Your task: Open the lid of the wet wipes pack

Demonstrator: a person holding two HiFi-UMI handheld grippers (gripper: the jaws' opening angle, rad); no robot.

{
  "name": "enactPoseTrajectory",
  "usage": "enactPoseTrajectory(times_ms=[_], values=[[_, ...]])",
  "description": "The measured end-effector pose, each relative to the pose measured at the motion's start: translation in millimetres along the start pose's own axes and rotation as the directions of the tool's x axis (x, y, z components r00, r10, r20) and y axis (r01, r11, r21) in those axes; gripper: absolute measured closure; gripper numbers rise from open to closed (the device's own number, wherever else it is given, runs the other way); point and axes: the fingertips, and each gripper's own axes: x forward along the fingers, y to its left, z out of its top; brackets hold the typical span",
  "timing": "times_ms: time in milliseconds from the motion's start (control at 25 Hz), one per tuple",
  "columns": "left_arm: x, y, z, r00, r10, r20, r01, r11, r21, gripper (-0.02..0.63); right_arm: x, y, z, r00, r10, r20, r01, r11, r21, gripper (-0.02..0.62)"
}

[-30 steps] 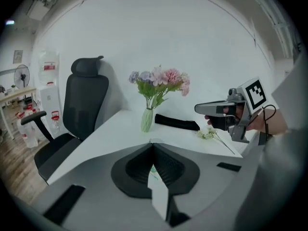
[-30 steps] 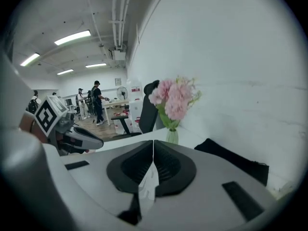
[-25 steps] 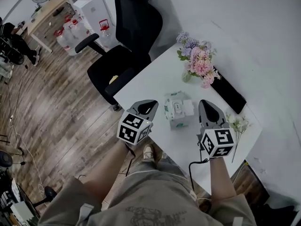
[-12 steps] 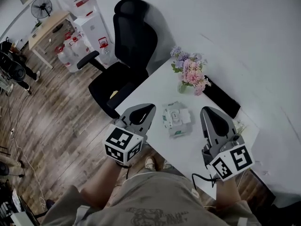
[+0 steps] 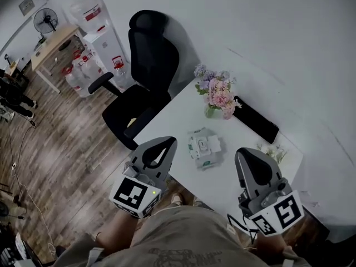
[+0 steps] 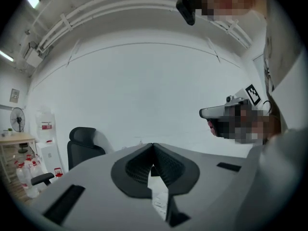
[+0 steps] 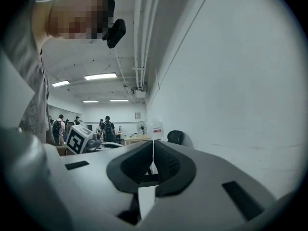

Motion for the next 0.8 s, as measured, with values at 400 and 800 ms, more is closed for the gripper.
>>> enactPoseTrajectory(times_ms=[400,800], values=[[-9.2,-3.9,-2.2,1.0,0.007,-0.009,-0.008,0.999,-0.036,0.591,8.6,13.0,-14.5,0.998,0.053,-0.036,-0.052,0.999,0.012,0.563],[-13.7,-3.2,4.3,1.0,-0.005,0.014,0.007,0.994,-0.109,0.591,6.9,1.4,-13.1,1.0,0.009,-0.017,-0.008,1.0,0.028,0.563]])
